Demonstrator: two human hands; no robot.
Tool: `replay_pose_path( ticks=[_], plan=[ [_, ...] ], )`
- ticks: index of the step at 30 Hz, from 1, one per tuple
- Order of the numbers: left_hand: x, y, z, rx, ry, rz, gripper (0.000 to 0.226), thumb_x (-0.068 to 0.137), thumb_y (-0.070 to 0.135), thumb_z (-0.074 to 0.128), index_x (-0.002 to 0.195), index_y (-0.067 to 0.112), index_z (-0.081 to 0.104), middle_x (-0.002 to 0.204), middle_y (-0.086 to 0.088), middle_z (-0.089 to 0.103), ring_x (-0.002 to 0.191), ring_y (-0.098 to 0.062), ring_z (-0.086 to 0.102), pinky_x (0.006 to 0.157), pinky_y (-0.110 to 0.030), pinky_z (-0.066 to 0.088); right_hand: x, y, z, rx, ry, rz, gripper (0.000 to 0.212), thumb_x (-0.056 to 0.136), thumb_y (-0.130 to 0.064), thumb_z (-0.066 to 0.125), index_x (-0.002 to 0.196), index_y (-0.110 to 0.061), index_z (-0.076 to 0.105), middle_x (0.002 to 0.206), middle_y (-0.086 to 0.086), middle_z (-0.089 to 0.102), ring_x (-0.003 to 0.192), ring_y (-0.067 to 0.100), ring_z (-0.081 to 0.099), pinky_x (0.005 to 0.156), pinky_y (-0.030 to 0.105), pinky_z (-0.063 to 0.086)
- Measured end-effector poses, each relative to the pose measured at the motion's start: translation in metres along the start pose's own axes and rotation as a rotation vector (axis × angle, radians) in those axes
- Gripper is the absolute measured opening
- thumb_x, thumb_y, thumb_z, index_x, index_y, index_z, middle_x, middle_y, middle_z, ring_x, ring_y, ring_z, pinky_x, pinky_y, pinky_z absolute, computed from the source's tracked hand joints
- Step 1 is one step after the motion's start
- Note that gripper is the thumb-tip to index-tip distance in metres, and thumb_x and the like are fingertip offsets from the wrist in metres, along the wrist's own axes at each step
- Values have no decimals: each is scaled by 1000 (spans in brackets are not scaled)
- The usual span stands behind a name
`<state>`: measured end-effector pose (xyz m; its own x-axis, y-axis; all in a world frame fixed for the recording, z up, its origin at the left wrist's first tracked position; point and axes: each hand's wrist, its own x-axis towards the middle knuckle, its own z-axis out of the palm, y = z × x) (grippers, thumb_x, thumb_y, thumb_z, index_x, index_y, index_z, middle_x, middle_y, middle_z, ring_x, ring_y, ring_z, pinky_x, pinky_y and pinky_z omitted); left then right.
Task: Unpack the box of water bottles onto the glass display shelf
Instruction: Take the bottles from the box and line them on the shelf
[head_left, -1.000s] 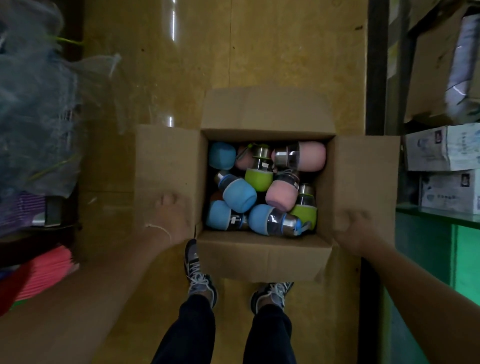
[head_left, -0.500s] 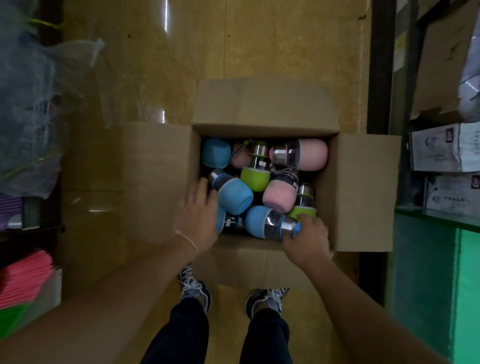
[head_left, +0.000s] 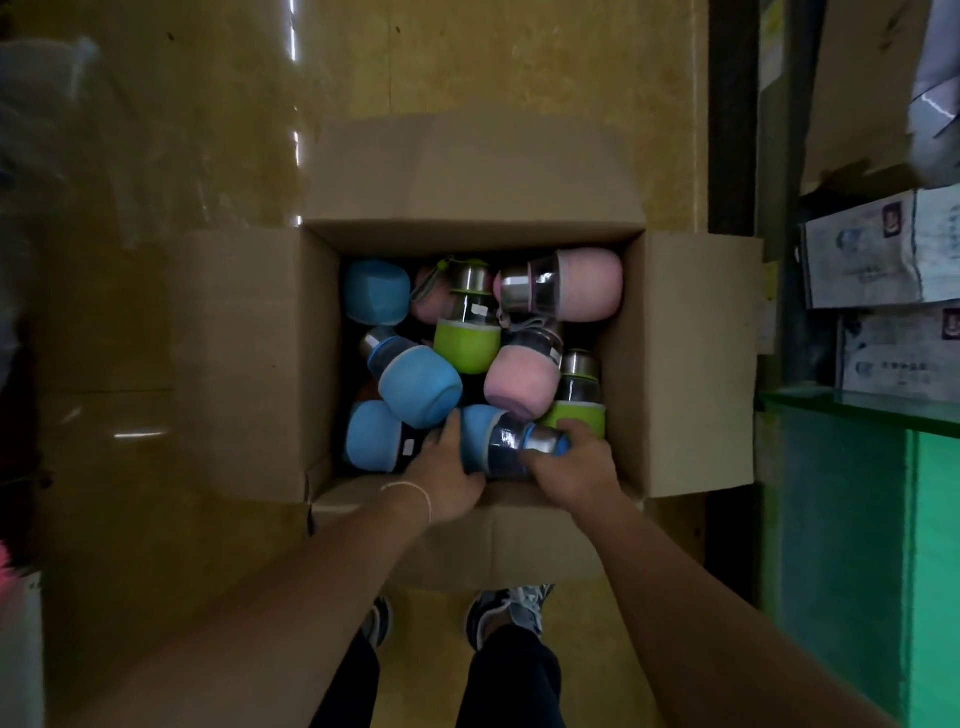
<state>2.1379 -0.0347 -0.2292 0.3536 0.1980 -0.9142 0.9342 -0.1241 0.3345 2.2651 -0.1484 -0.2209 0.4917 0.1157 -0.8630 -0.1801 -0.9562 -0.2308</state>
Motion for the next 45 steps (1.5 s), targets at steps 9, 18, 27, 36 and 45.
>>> replay_pose_path(
  ticks=[9, 18, 27, 36, 45],
  plan=[
    [-18, 13, -18, -298, 55, -146, 108, 51, 39, 74, 149, 23, 32, 144, -3, 45, 129, -24, 45, 109, -39, 39, -41, 5, -11, -55, -9, -261, 65, 75, -29, 83, 130, -21, 48, 117, -2, 33, 91, 15, 52, 89, 29, 50],
    [-112, 37, -43, -295, 94, -79, 111, 68, 35, 81, 154, 28, 11, 140, -1, 36, 128, -23, 43, 102, -31, 37, -141, -22, -53, 93, 15, -368, 69, 80, -24, 78, 141, -26, 45, 125, -6, 34, 101, 5, 47, 88, 14, 39],
    [-262, 105, -81, -47, 289, 56, 126, 59, 47, 84, 156, 23, 8, 145, -10, 30, 125, -27, 45, 105, -34, 41, -280, -83, -135, 78, 109, -568, 66, 85, -44, 71, 143, -30, 44, 124, -12, 46, 114, 8, 50, 91, 22, 47],
    [-395, 183, -126, 134, 460, 385, 106, 52, 68, 68, 144, 34, 27, 140, 12, 38, 130, -14, 41, 103, -34, 44, -416, -128, -224, 106, 315, -712, 69, 76, -51, 73, 138, -35, 46, 124, -14, 50, 114, 5, 51, 87, 17, 47],
    [-533, 277, -173, 345, 561, 747, 57, 69, 50, 67, 121, 43, 43, 117, 18, 51, 113, -7, 51, 93, -29, 50, -542, -158, -320, 293, 537, -859, 86, 69, -46, 84, 144, -31, 43, 120, -14, 51, 106, 2, 53, 83, 14, 44]
  ],
)
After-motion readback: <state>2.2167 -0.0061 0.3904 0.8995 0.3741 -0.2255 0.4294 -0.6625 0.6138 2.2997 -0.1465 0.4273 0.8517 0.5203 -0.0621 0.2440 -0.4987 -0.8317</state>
